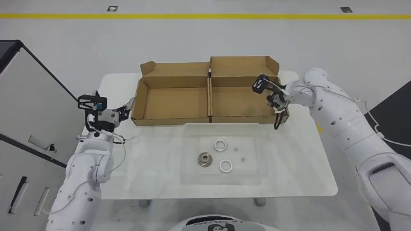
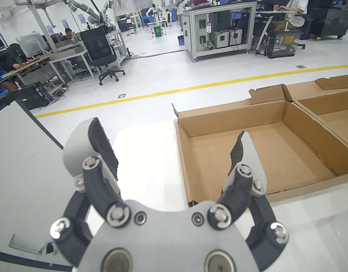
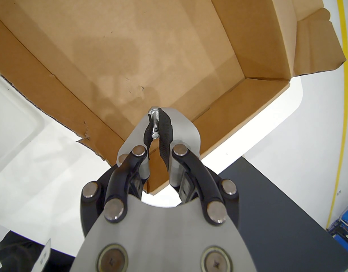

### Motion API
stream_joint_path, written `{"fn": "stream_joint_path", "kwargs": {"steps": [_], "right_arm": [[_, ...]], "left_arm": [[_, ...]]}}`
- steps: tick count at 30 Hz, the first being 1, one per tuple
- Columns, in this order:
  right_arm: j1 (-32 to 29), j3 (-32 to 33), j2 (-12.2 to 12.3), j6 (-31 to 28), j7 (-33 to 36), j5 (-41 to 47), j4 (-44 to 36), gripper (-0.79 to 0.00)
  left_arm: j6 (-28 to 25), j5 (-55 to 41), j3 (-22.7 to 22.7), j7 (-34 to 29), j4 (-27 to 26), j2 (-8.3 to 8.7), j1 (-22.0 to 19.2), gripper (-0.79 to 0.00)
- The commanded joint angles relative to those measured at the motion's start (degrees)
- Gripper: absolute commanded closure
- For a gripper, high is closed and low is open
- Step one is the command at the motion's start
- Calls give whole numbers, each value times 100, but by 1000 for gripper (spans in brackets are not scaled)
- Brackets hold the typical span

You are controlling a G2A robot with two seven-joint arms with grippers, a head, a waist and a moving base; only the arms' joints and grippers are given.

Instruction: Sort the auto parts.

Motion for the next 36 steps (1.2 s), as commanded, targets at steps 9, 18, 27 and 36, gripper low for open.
{"fn": "stream_joint_path", "kwargs": {"steps": [9, 18, 27, 36], "right_arm": [[468, -291, -294, 178, -329, -64, 820, 0], [881, -711, -714, 138, -626, 95, 1854, 0], [1115, -996, -1053, 21, -798, 120, 2635, 0], [1225, -1125, -1274, -146, -933, 114, 3105, -68]], "left_arm": [[0, 0, 0, 0, 0, 0, 0, -785], [0, 0, 0, 0, 0, 0, 0, -785], [0, 0, 0, 0, 0, 0, 0, -785], [0, 0, 0, 0, 0, 0, 0, -785]]}}
